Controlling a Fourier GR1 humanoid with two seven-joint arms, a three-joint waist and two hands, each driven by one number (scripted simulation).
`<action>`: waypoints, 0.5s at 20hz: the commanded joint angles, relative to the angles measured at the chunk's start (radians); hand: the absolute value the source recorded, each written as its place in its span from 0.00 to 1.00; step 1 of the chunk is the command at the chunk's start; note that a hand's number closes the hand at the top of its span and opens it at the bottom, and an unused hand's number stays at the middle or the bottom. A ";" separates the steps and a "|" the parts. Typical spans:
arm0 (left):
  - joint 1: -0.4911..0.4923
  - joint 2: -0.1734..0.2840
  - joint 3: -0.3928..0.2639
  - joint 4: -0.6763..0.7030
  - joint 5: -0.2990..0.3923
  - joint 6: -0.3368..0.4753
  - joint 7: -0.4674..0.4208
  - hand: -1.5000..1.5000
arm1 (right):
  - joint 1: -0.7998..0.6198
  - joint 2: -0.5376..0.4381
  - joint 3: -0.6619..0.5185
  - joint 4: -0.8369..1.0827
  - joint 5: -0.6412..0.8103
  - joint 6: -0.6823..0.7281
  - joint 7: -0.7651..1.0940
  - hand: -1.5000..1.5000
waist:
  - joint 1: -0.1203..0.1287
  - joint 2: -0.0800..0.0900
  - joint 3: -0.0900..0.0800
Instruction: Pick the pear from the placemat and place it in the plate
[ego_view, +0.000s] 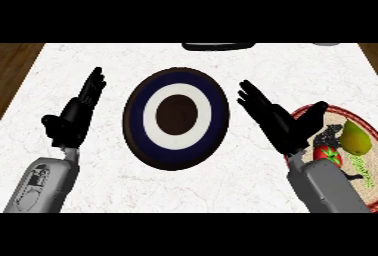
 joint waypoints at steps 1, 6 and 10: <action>0.001 0.018 0.001 0.020 -0.021 0.005 0.026 0.50 | 0.035 -0.002 -0.097 0.050 -0.049 -0.041 -0.014 1.00 | -0.006 -0.015 -0.058; 0.107 0.027 0.037 0.010 0.013 0.004 -0.006 0.50 | -0.055 -0.137 -0.460 0.279 -0.139 -0.335 0.103 1.00 | 0.031 0.000 -0.060; 0.149 -0.014 0.007 0.028 0.030 -0.020 -0.013 0.50 | -0.016 -0.234 -0.437 0.394 0.127 -0.608 0.038 0.00 | 0.034 0.003 -0.061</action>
